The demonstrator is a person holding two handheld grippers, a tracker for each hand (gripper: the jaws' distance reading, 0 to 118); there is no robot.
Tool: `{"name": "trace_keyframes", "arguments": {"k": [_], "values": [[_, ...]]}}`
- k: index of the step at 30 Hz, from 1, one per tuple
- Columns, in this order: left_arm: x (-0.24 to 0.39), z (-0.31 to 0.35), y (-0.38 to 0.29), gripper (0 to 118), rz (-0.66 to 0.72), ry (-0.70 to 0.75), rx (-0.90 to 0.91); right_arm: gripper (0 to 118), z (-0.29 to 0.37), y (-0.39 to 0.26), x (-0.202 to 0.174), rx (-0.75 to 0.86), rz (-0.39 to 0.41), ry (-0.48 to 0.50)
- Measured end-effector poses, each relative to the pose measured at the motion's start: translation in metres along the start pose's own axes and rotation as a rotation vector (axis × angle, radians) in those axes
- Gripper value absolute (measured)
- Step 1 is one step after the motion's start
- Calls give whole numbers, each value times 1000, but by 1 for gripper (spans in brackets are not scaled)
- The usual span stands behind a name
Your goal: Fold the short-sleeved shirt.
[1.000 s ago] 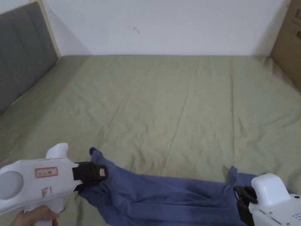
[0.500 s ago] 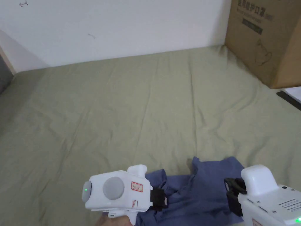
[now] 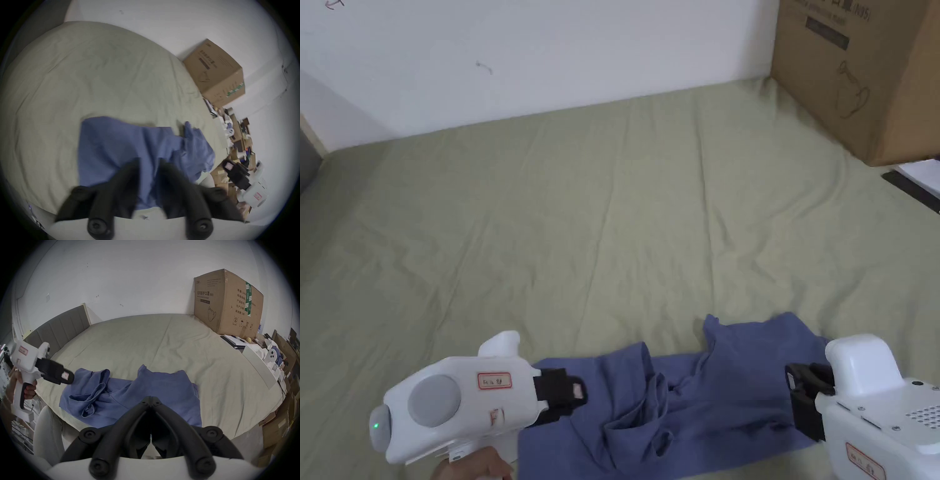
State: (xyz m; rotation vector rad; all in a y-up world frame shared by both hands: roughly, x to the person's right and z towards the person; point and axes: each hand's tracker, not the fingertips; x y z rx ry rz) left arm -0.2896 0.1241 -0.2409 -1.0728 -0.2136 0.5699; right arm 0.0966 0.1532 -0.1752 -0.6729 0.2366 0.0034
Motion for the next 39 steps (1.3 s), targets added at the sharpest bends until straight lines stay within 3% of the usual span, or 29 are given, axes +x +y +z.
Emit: {"name": "trace_keyframes", "arguments": {"k": [12, 23, 28, 31, 32, 33, 34, 35, 36, 39], "values": [[29, -54, -38, 5, -91, -38, -173, 0, 5, 11, -6, 65, -9, 20], [73, -63, -58, 5, -215, -213, -269, 0, 7, 8, -4, 33, -38, -1], [27, -24, -39, 6, -68, -225, -145, 0, 19, 22, -10, 94, -64, -1], [-7, 10, -27, 28, 24, -299, -50, 0, 19, 32, -17, 108, -52, 10], [-21, 20, -25, 28, 52, -326, -28, 0, 17, 33, -21, 110, -42, 11], [-34, 26, -23, 54, 66, -337, -14, 0, 16, 35, -24, 113, -32, 14], [-44, 28, -23, 92, 74, -329, -14, 0, 16, 35, -26, 113, -24, 17], [-51, 33, -23, 110, 95, -305, -6, 0, 15, 36, -30, 109, -17, 22], [-61, 36, -23, 117, 109, -266, 13, 0, 14, 36, -34, 106, -10, 26], [-97, 31, -20, 117, 188, -286, 26, 0, 11, 34, -43, 92, 6, 36]]}}
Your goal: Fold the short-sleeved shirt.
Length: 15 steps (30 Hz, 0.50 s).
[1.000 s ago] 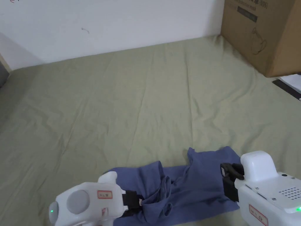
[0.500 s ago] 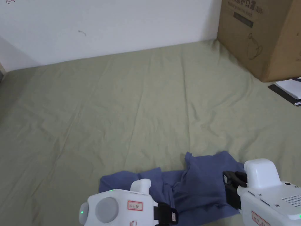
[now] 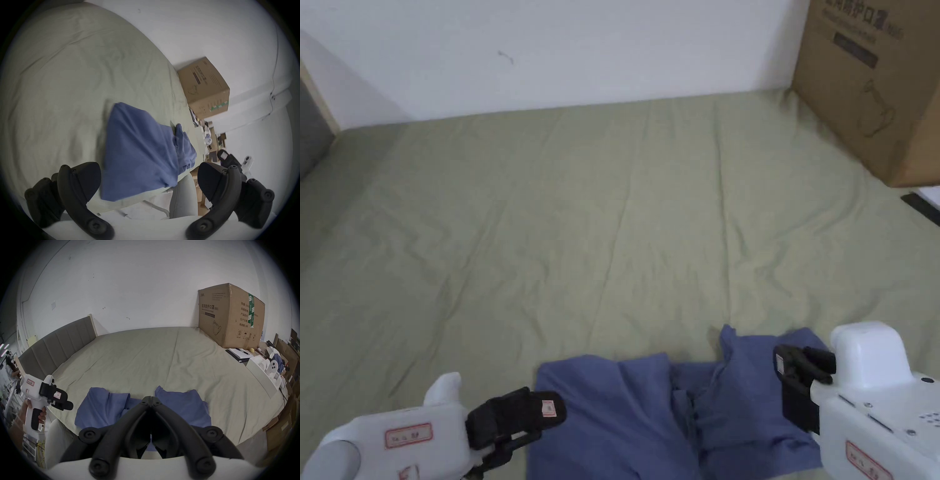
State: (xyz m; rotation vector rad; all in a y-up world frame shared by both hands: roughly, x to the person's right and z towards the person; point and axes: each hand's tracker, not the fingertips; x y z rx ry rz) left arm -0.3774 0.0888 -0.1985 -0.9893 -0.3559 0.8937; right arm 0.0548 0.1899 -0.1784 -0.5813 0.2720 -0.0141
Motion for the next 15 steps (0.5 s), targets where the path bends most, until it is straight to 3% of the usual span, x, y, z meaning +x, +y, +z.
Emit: {"name": "trace_keyframes", "arguments": {"k": [5, 10, 15], "values": [[-20, -18, 3, 117, 85, 25, -105, 0, -5, -2, -11, -30, 31, 3], [-22, -38, 12, 117, 86, -95, -133, 0, -7, 2, -16, -45, 46, -3], [-36, -59, 28, 115, 62, -187, -196, 0, -13, 10, -12, -60, -73, 78]]}}
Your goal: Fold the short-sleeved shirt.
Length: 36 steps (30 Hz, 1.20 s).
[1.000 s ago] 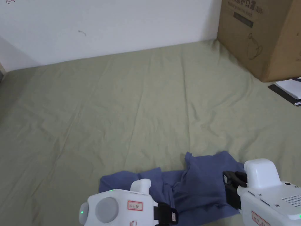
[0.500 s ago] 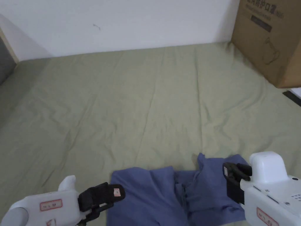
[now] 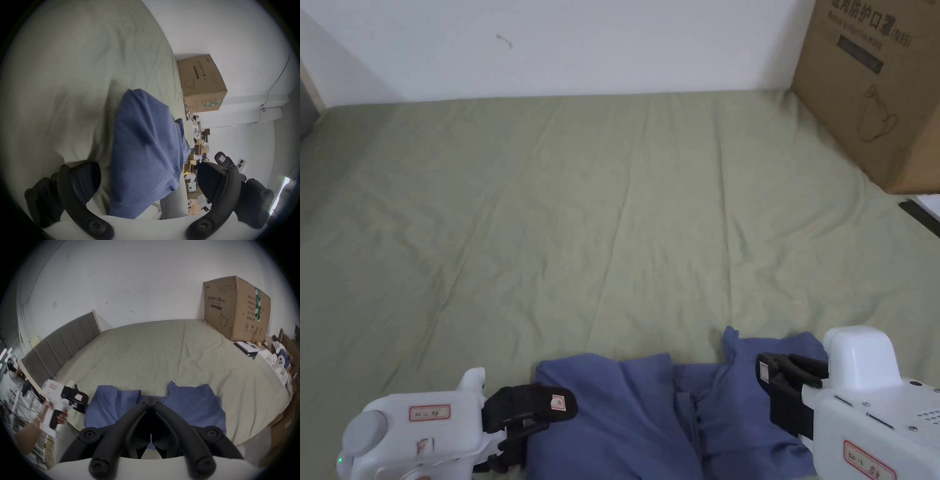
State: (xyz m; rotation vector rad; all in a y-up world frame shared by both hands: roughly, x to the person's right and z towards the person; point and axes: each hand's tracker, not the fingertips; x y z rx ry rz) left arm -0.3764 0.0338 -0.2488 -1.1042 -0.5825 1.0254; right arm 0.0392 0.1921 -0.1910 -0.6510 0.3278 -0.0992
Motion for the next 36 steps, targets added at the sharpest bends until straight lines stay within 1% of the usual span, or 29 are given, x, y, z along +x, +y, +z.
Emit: {"name": "trace_keyframes", "arguments": {"k": [1, 2, 3, 4, 5, 6, 8, 13, 14, 16, 17, 19, 22, 23, 24, 26, 29, 32, 36], "values": [[-15, 1, 8, 103, -19, -17, -13, 0, -1, 1, -1, 1, 2, -3], [-16, 3, 8, 68, -40, -3, -21, 0, -1, 2, -2, 2, 7, -8], [-15, 5, 8, 18, -70, 29, -19, 0, -1, 3, -4, 3, 14, -14], [-15, 5, 9, 7, -78, 62, -24, 0, -3, 4, -5, 0, 23, -19], [-16, 2, 6, 7, -66, 159, -42, 0, -4, 5, -6, -5, 25, -19], [-22, 1, 5, 7, -29, 169, -54, 0, -6, 5, -6, -10, 22, -11], [-28, 5, 5, 7, 34, 67, -23, 0, -7, 5, -8, -8, 14, -2], [-17, 15, 2, 7, -7, 95, 4, 0, -6, 4, -9, -6, 16, -2], [-8, 19, -3, 7, -12, 82, 3, 0, -5, 4, -9, 2, 18, -13], [-9, 29, -5, 7, -3, 44, 20, 0, -1, 5, -6, 9, 13, -17], [-13, 36, -6, 7, -4, 48, 19, 0, 1, 5, -4, 15, 9, -19], [-13, 53, -9, 7, -47, 99, 44, 0, 6, 5, 1, 22, 4, -24], [-11, 85, -15, 7, -34, 150, 70, 0, 8, 3, 9, 25, -7, -32], [-13, 96, -18, 7, -37, 162, 87, 0, 9, 2, 12, 26, -27, -34], [-15, 107, -20, 7, -35, 175, 107, 0, 10, 1, 16, 35, -63, -29], [-14, 122, -25, 7, 6, 234, 144, 0, 12, -1, 23, 51, -110, -13], [-11, 129, -27, 7, 27, 279, 187, 0, 14, -5, 30, 52, -105, -20], [18, 122, -28, 7, -27, 305, 208, 0, 18, -8, 36, 51, -92, -24], [71, 105, -22, 7, -82, 346, 202, 0, 27, -11, 52, 81, -128, -2]]}}
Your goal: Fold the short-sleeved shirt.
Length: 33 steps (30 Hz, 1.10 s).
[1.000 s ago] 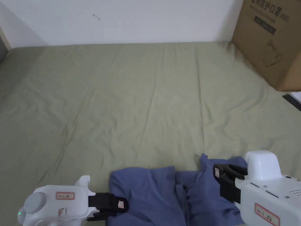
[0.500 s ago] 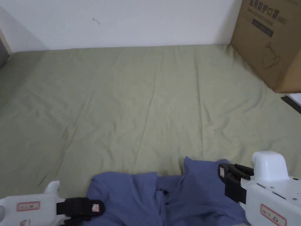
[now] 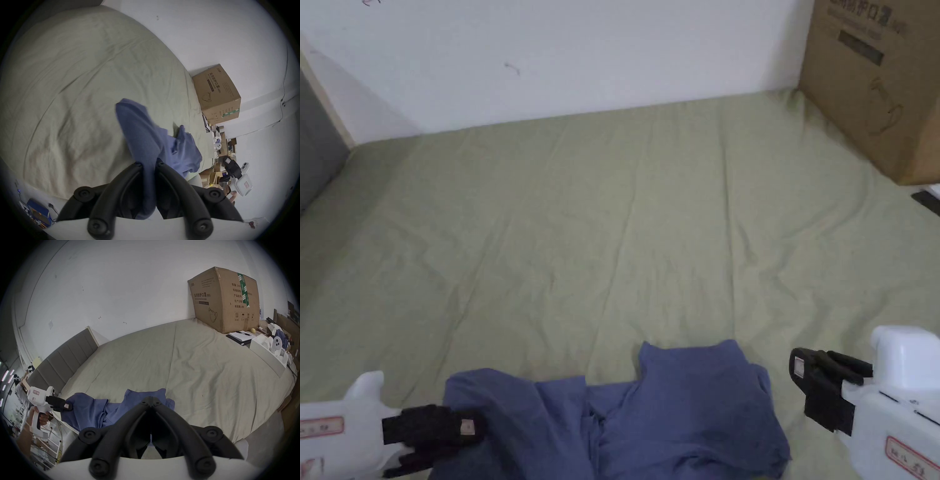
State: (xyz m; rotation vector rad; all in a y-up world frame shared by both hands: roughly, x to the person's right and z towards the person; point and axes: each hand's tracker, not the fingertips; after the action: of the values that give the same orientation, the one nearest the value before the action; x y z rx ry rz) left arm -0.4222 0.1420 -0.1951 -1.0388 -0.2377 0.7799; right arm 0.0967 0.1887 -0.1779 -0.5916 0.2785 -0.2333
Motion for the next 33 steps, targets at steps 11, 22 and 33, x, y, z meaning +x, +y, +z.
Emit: {"name": "trace_keyframes", "arguments": {"k": [11, 22, 33], "values": [[164, -83, -14, 7, -245, -69, -109, 0, 34, -3, 68, 95, -181, -10], [230, -211, -47, 74, -275, -47, -313, 0, 53, -12, 96, 98, -178, -73], [232, -157, -35, 97, -264, -19, -158, 0, 38, -18, 83, 59, -146, -60]]}}
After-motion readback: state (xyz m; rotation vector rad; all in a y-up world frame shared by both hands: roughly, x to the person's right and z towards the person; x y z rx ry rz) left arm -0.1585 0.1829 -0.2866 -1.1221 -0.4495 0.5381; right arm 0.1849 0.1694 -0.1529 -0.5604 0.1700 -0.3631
